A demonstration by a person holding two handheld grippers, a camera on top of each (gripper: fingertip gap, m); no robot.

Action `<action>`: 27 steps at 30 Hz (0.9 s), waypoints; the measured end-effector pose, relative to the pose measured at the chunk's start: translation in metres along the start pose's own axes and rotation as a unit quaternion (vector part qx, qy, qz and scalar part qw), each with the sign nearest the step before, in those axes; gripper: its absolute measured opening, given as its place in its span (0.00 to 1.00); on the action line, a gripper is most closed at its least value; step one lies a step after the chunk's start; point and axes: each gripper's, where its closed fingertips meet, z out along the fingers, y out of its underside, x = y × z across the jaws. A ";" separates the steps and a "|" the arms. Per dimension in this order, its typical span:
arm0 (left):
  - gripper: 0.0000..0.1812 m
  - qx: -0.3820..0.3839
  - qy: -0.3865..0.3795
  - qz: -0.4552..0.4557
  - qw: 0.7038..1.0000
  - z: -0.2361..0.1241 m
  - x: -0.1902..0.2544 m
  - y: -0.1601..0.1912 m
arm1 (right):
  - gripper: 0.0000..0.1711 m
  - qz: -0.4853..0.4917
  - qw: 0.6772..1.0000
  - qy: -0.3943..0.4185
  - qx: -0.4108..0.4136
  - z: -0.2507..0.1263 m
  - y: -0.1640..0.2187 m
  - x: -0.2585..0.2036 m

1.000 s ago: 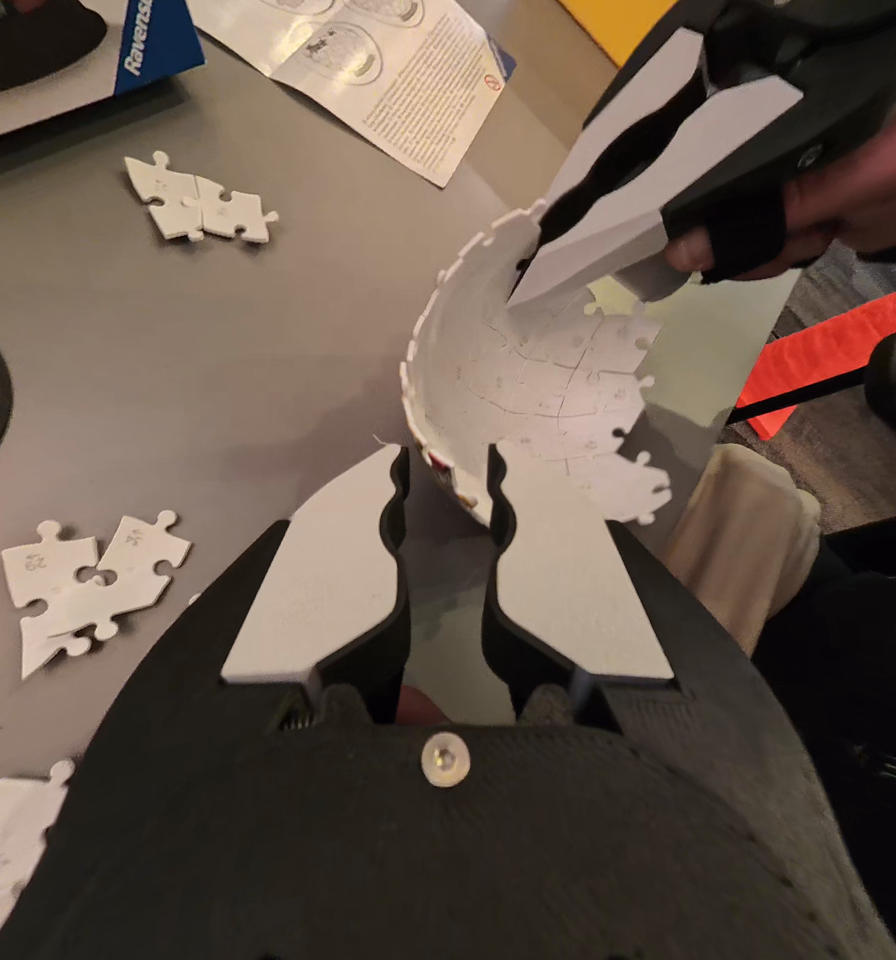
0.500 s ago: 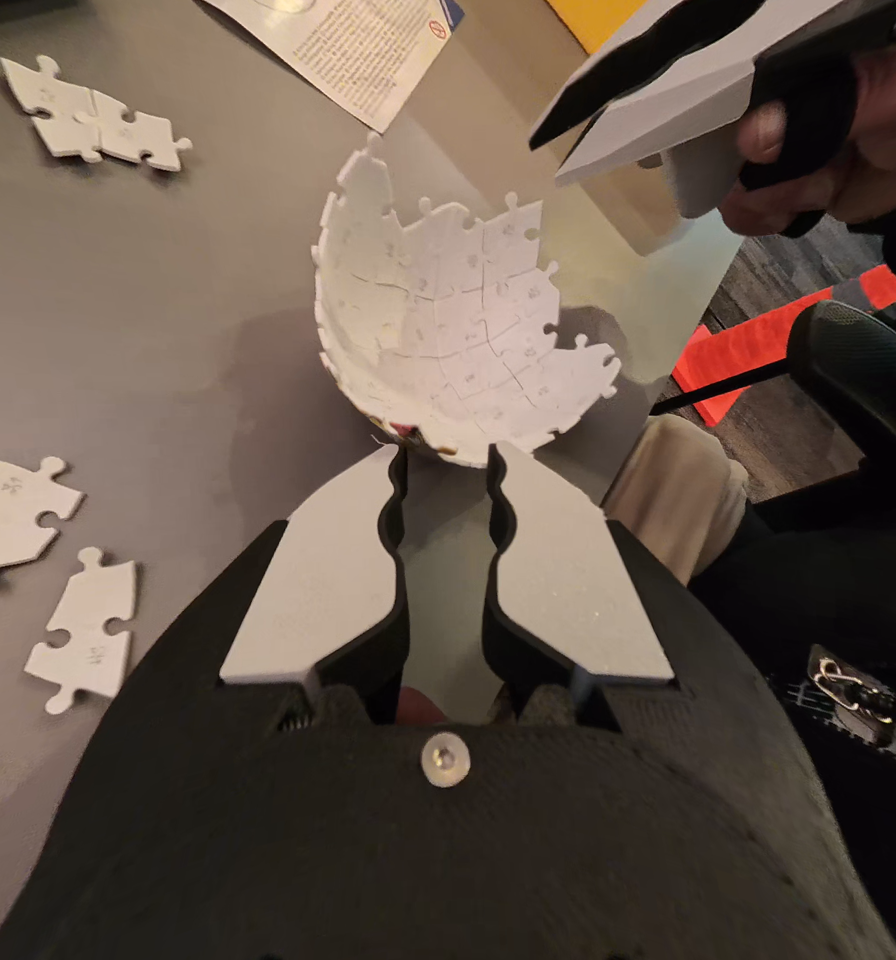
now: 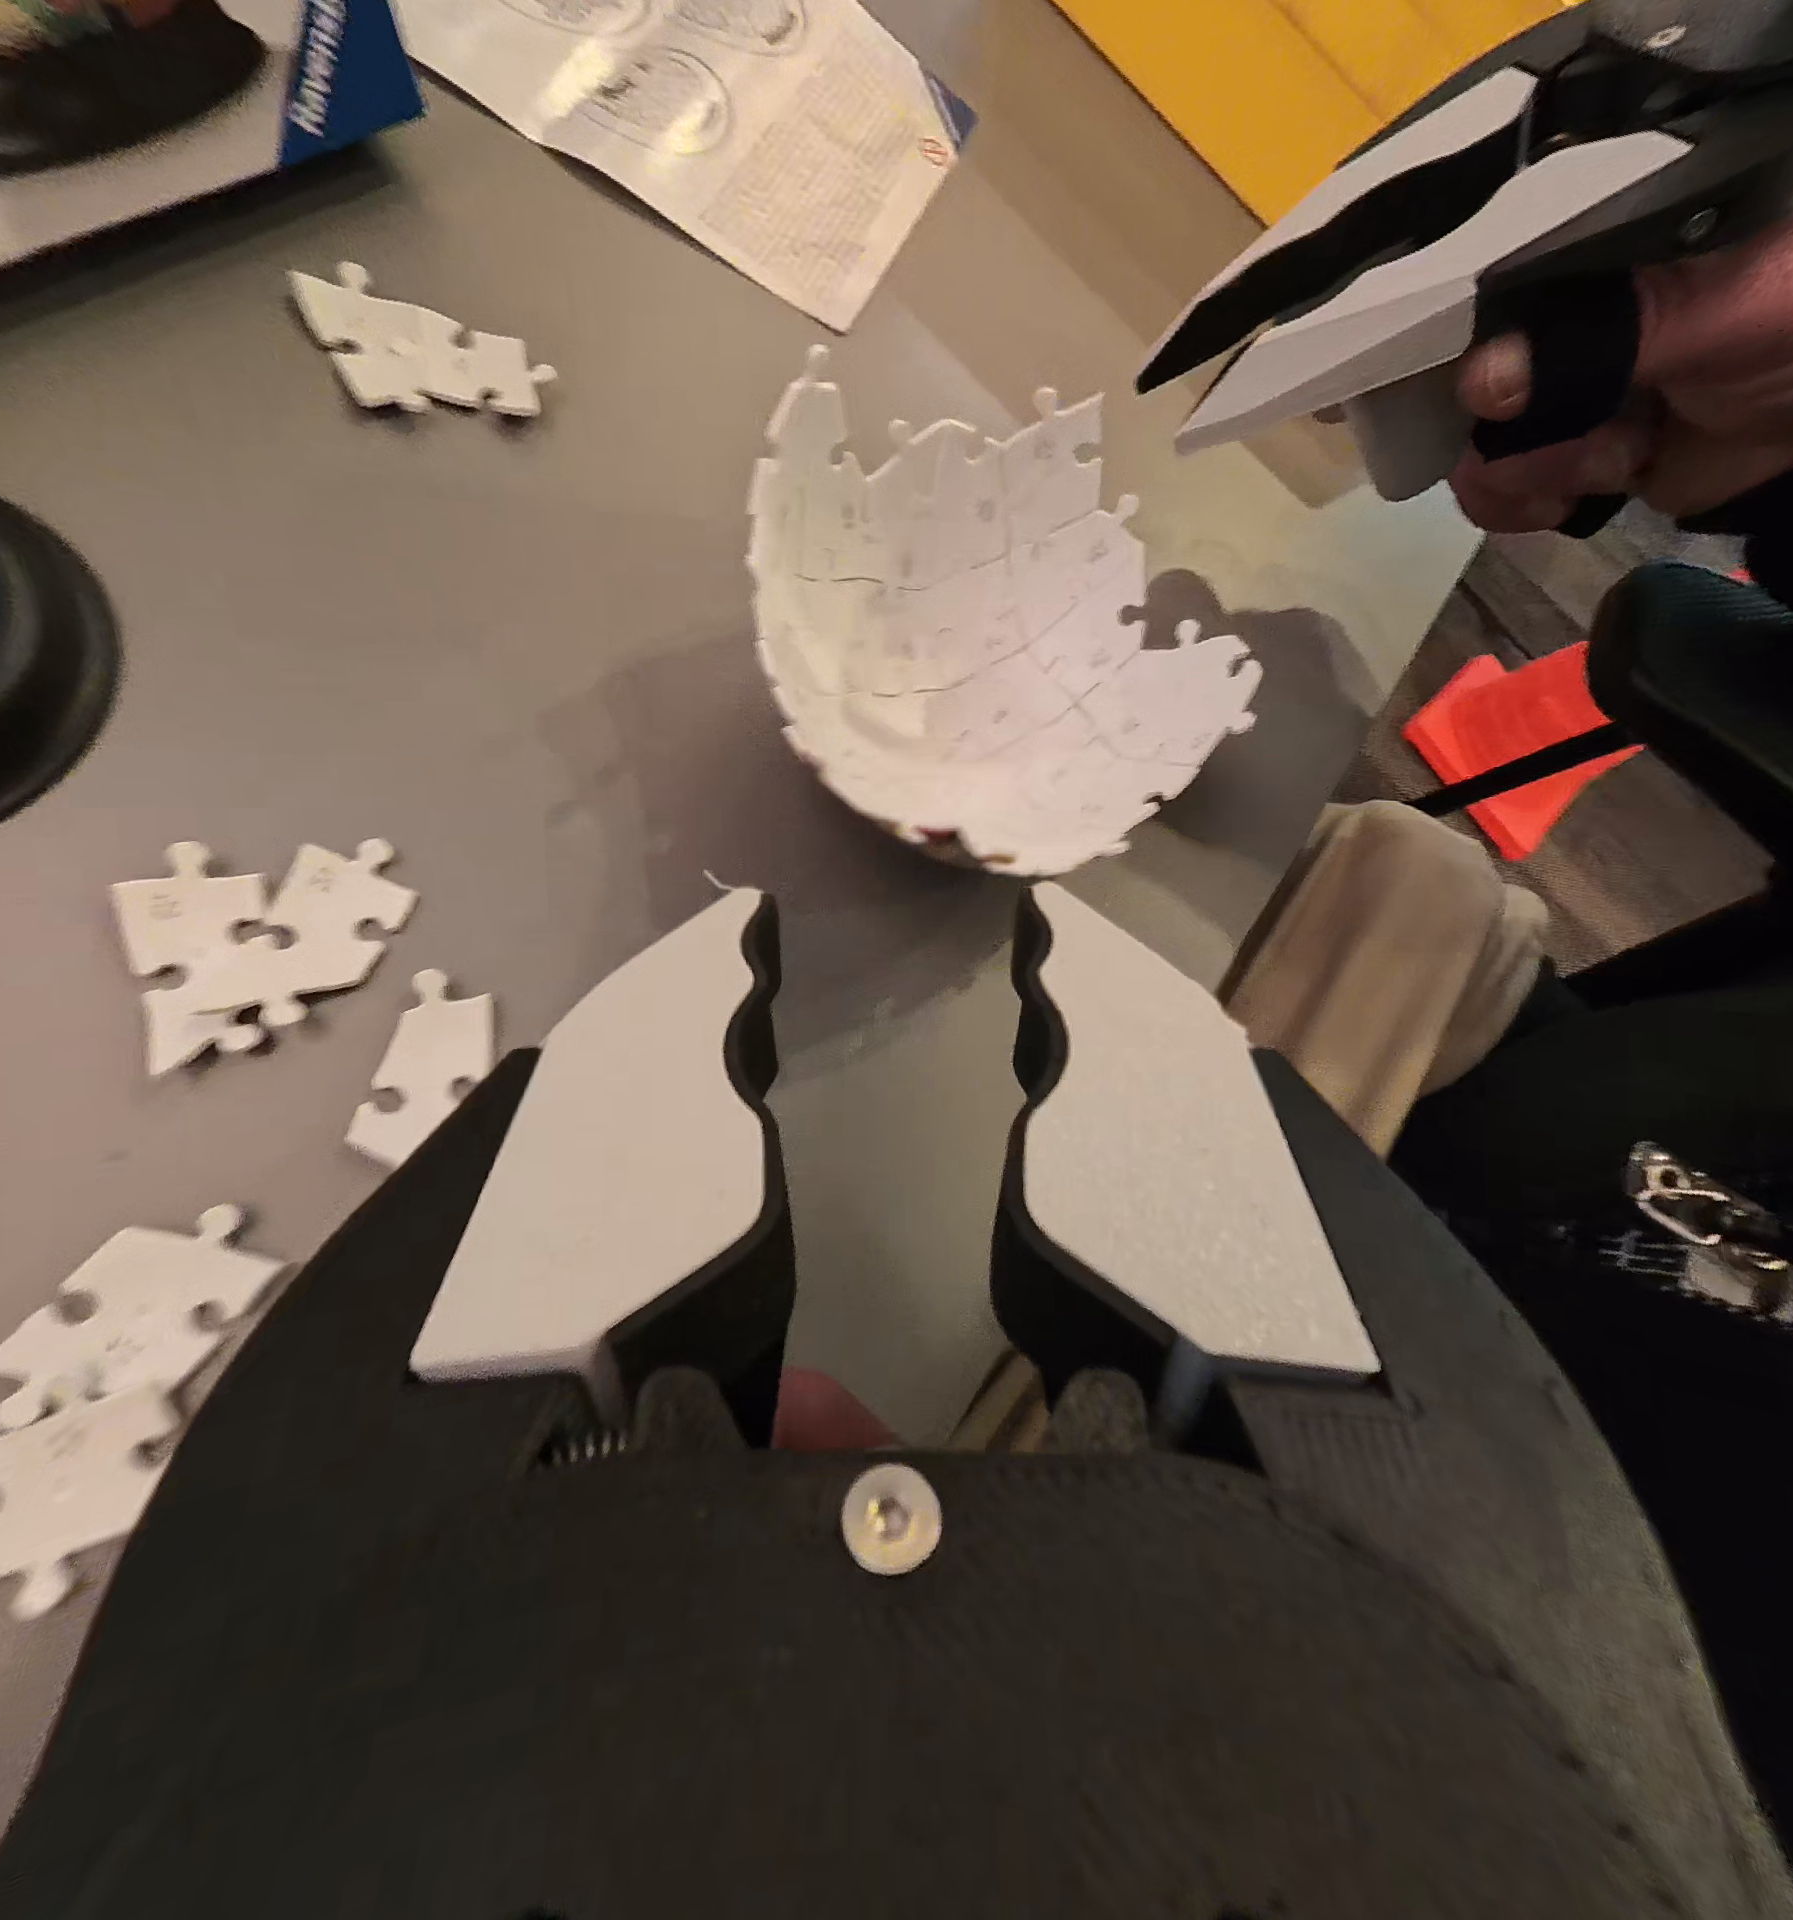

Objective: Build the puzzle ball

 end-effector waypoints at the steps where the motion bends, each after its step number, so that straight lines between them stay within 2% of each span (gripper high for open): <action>1: 0.23 0.003 -0.014 0.004 1.000 -0.004 -0.006 0.000 | 0.18 -0.002 1.000 0.000 0.004 0.000 -0.002 0.001; 8: 0.23 0.020 -0.096 0.013 0.995 -0.038 -0.046 0.001 | 0.17 -0.023 0.998 0.027 0.046 -0.003 -0.019 0.011; 15: 0.24 0.023 -0.164 0.016 0.986 -0.064 -0.080 0.009 | 0.17 -0.058 0.997 0.027 0.046 0.007 -0.026 0.007; 27: 0.23 0.017 -0.215 0.013 0.976 -0.080 -0.102 0.028 | 0.16 -0.076 0.995 0.018 0.063 0.021 -0.043 0.010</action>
